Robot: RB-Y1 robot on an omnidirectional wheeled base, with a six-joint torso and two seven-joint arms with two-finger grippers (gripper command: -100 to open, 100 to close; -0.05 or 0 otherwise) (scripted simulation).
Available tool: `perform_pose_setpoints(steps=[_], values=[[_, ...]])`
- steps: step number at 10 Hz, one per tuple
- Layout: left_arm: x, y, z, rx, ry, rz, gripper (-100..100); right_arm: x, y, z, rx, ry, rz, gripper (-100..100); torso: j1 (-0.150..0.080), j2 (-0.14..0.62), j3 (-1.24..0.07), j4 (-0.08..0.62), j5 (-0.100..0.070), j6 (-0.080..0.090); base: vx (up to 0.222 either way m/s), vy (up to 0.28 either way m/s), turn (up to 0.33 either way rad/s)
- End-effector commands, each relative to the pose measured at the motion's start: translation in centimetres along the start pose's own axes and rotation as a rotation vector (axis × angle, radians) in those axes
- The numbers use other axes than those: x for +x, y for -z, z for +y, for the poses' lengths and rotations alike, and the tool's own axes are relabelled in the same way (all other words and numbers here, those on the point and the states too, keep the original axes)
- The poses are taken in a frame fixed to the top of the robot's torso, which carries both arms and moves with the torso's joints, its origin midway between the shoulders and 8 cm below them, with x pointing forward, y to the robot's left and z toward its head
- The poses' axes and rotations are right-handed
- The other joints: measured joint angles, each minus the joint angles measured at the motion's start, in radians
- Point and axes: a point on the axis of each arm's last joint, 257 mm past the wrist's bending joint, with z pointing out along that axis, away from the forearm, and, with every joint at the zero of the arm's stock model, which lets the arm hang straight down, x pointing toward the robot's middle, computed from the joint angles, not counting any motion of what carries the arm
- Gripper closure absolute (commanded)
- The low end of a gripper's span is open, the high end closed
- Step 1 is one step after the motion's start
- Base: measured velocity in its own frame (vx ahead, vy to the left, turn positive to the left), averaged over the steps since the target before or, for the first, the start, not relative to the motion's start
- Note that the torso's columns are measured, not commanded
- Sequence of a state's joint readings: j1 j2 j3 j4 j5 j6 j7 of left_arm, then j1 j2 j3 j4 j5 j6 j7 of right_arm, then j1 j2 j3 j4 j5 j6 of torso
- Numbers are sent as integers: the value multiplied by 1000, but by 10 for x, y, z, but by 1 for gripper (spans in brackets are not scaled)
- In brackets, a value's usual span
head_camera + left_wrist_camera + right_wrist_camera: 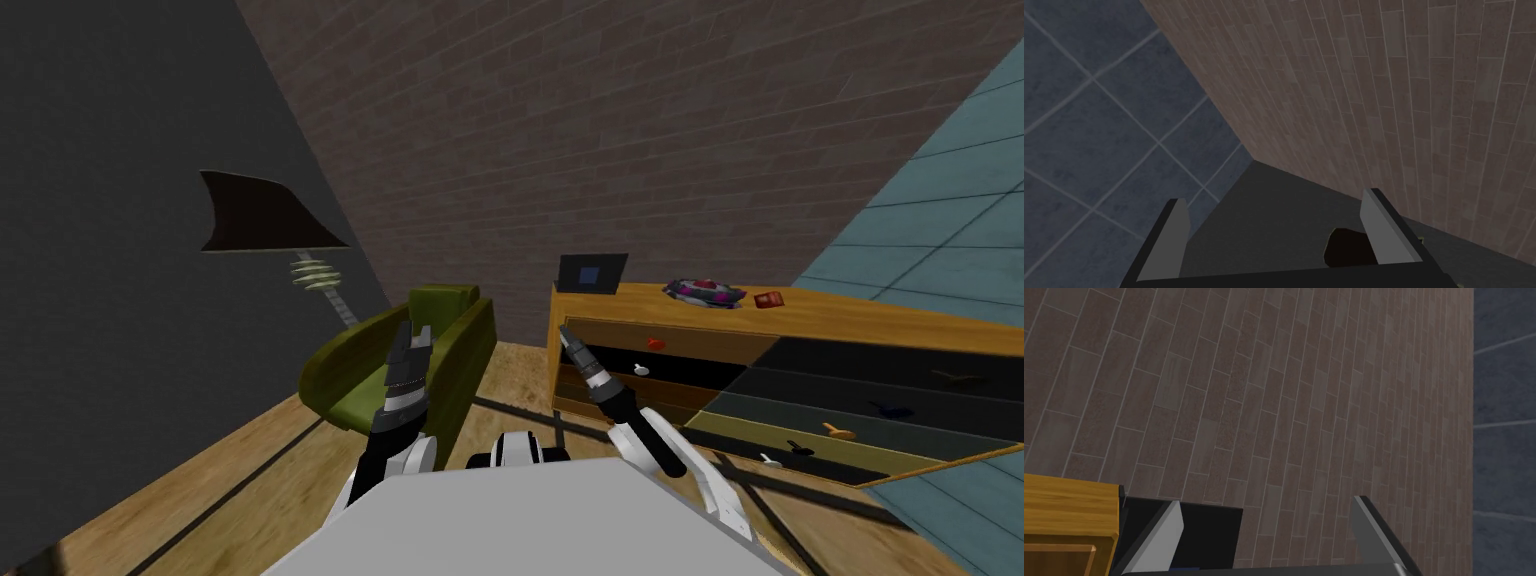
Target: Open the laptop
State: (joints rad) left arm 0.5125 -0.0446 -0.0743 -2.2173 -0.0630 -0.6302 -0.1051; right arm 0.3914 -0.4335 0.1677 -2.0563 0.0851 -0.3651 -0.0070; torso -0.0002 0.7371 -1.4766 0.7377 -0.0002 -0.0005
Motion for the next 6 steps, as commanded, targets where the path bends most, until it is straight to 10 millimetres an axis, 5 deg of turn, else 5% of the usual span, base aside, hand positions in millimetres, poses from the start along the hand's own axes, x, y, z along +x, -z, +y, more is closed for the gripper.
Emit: perform_pose_setpoints(steps=[1,6], values=[[0,0,0,0,0,0,0,9,4,-31,78,38,72,-100,-1,1,1,0,0,1,-30,78,274],[0,0,0,0,0,0,0,12,17,-78,195,123,175,-100,0,1,1,0,0,0,-28,76,198]])
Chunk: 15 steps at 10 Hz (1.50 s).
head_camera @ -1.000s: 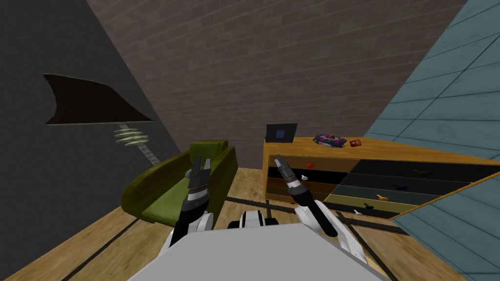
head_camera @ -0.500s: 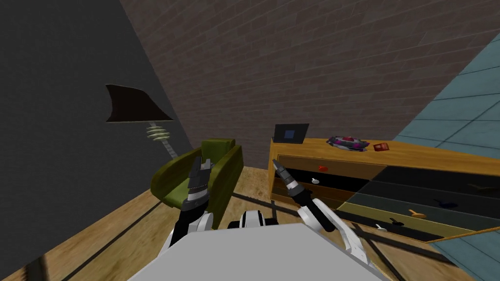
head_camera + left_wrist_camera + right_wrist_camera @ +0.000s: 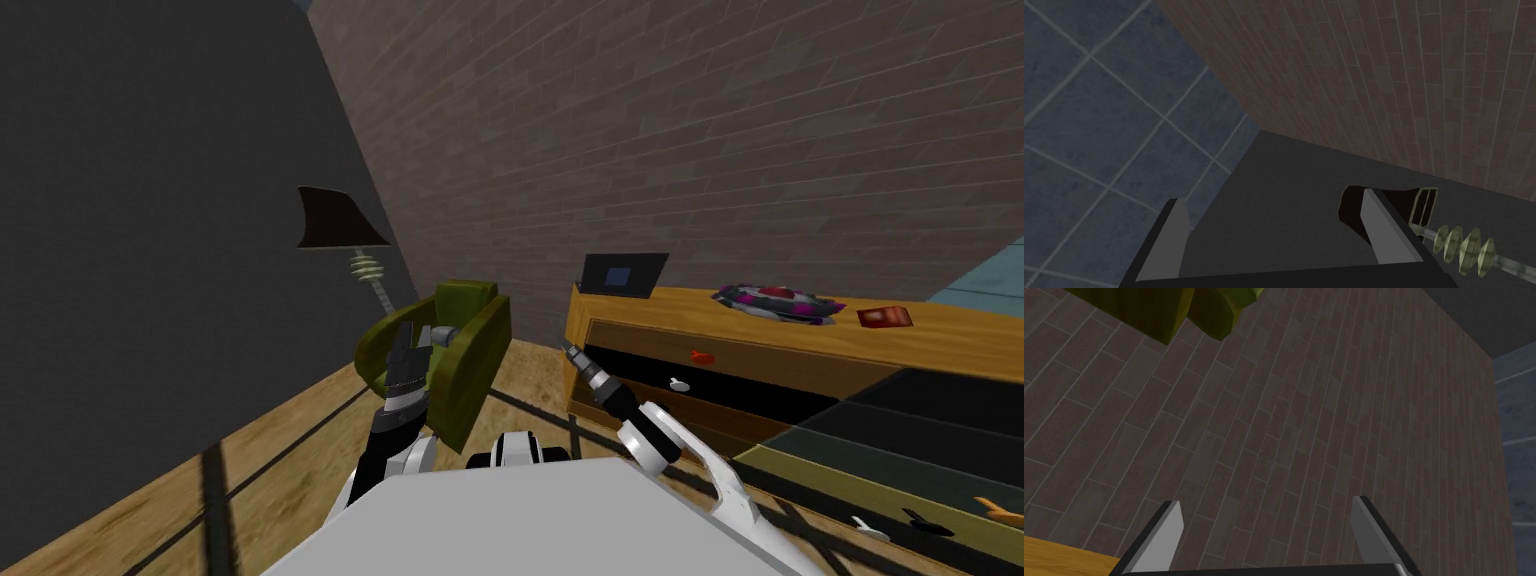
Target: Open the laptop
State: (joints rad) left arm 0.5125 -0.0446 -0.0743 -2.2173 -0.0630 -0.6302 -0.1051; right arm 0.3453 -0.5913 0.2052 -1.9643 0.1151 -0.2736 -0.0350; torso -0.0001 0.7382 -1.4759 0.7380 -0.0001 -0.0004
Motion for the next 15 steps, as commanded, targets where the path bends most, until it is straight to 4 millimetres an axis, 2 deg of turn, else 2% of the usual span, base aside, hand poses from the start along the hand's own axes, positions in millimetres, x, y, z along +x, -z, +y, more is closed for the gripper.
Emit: perform_pose_setpoints(steps=[1,2,3,4,5,6,7,8,9,10,11,12,13,14,15], values=[[0,0,0,0,0,0,0,3,7,-41,95,62,63,-100,-1,0,0,0,0,1,-19,74,252],[0,0,0,0,0,0,0,2,8,-42,97,72,70,-100,0,-1,0,0,0,0,-6,65,160],[0,0,0,0,0,0,0,0,14,-67,161,113,102,-100,0,-1,-1,0,0,1,-9,86,342],[0,0,0,0,0,0,0,-1,15,-68,163,122,109,-100,1,-1,0,0,0,0,-6,66,106],[0,0,0,0,0,0,0,-4,22,-94,227,159,132,-100,0,0,0,0,0,2,5,67,196],[0,0,0,0,0,0,0,-8,24,-96,232,179,144,-100,0,-1,0,0,0,0,5,62,140],[0,0,0,0,0,0,0,-14,32,-121,295,214,161,-100,0,0,0,0,0,1,0,69,272],[0,0,0,0,0,0,0,-19,35,-123,302,240,176,-100,0,0,0,0,0,0,4,53,114],[0,0,0,0,0,0,0,-30,46,-147,368,285,193,-100,-1,0,0,0,0,1,22,62,165],[0,0,0,0,0,0,0,-35,48,-149,373,307,204,-100,0,-1,0,0,0,0,25,56,134],[0,0,0,0,0,0,0,-49,60,-172,439,354,217,-100,0,-1,-1,0,0,1,20,61,275],[0,0,0,0,0,0,0,-56,62,-173,445,380,229,-100,0,-1,0,0,0,0,15,43,82],[0,0,0,0,0,0,0,-71,75,-195,510,425,237,-100,-1,1,0,0,0,1,18,44,147],[0,0,0,0,0,0,0,-80,78,-195,517,452,248,-100,0,0,0,0,0,0,21,30,106],[0,0,0,0,0,0,0,-100,92,-215,584,504,255,-100,-1,0,0,0,0,1,31,39,176]])
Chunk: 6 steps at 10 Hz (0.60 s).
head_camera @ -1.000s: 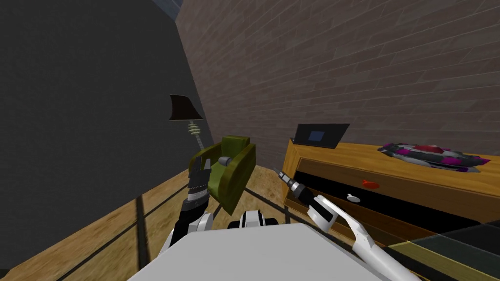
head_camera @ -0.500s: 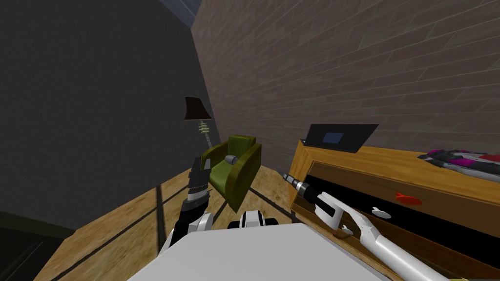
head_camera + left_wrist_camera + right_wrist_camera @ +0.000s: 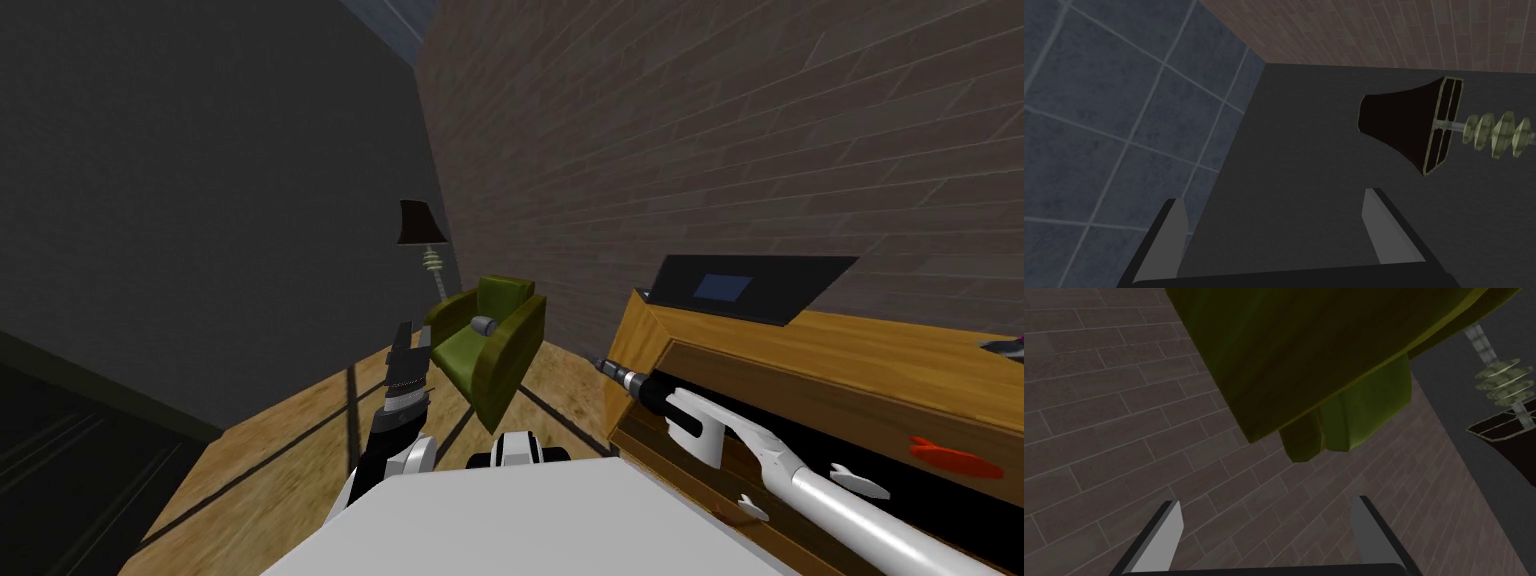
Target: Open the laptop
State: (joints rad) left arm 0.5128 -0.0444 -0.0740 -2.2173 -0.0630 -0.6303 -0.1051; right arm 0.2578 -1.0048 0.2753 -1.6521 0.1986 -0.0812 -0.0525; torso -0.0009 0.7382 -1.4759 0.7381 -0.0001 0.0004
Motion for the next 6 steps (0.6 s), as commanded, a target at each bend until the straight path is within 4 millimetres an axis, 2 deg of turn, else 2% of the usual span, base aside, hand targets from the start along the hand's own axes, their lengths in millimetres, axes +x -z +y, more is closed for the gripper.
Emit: perform_pose_setpoints(steps=[1,2,3,4,5,6], values=[[0,0,0,0,0,0,0,-15,7,-40,90,85,17,-100,1,-1,0,0,0,-1,29,27,94],[0,0,0,0,0,0,0,-19,8,-42,94,97,19,-100,1,-1,-1,0,0,0,15,6,-5],[0,0,0,0,0,0,0,-29,15,-73,166,148,26,-100,0,1,0,0,0,0,28,16,153],[0,0,0,0,0,0,0,-37,18,-76,173,172,29,-100,1,-1,0,0,0,-1,29,14,102],[0,0,0,0,0,0,0,-52,26,-100,234,230,33,-100,1,0,0,0,0,0,33,20,132],[0,0,0,0,0,0,0,-58,30,-109,252,246,35,-100,1,-1,0,0,0,-1,31,12,81]])
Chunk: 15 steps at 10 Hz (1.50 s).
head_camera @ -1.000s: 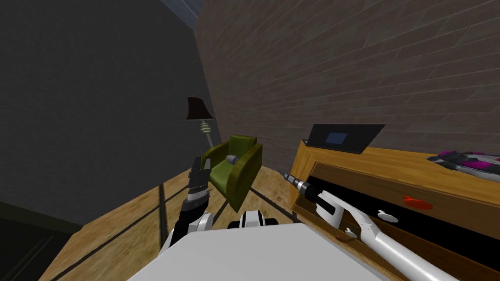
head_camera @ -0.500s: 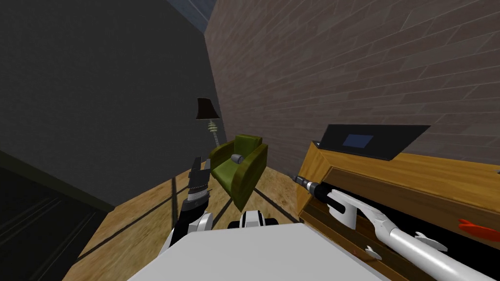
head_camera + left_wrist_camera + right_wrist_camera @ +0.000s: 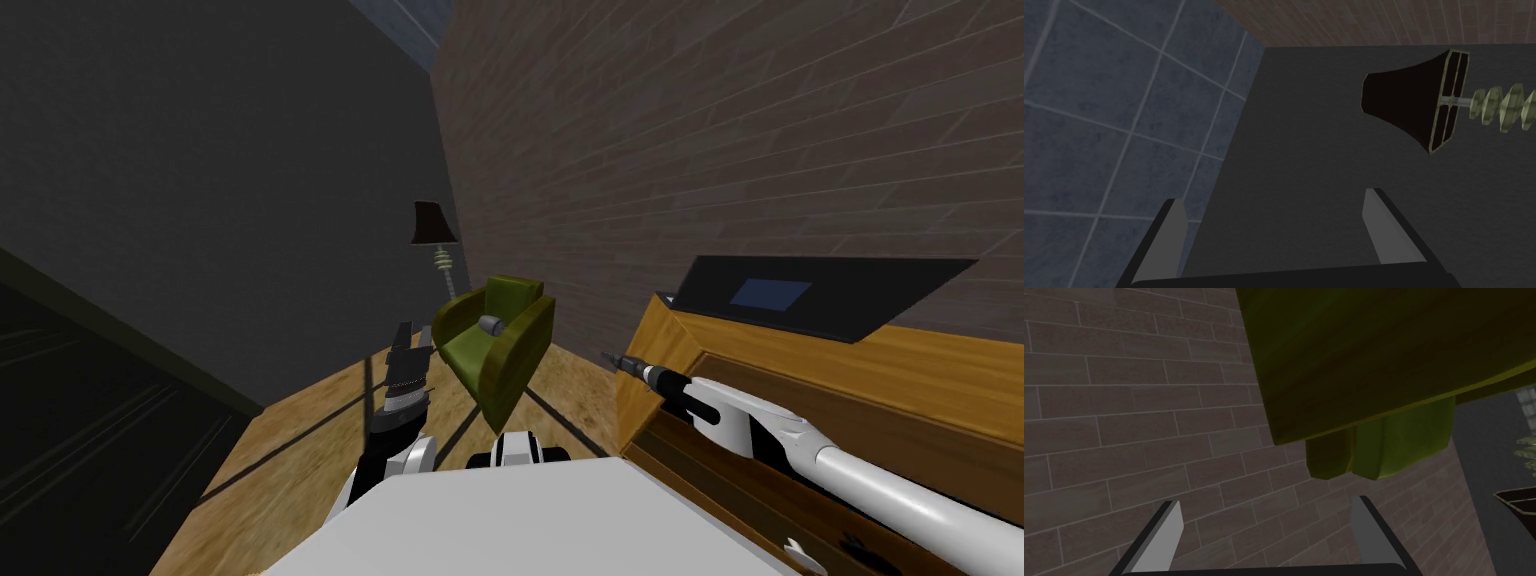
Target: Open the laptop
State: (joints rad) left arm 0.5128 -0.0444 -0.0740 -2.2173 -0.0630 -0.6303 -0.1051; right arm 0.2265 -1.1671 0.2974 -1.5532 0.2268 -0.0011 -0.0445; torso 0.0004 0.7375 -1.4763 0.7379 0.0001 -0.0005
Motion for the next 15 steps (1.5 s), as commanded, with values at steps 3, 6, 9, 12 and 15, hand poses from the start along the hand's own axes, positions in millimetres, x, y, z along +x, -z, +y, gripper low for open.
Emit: perform_pose_setpoints(steps=[3,6,9,12,15], values=[[0,0,0,0,0,0,0,-41,20,-89,187,174,8,-100,-1,1,0,0,0,1,38,5,101],[0,0,0,0,0,0,0,-71,36,-128,276,261,7,-100,-1,1,1,0,0,1,28,-2,46],[0,0,0,0,0,0,0,-97,53,-164,362,331,5,-100,-1,0,0,0,0,0,39,-16,62],[0,0,0,0,0,0,0,-124,70,-191,436,397,1,-100,0,1,1,0,0,0,30,-13,32],[0,0,0,0,0,0,0,-152,88,-215,506,460,-5,-100,-1,1,0,0,0,1,30,-24,24]])
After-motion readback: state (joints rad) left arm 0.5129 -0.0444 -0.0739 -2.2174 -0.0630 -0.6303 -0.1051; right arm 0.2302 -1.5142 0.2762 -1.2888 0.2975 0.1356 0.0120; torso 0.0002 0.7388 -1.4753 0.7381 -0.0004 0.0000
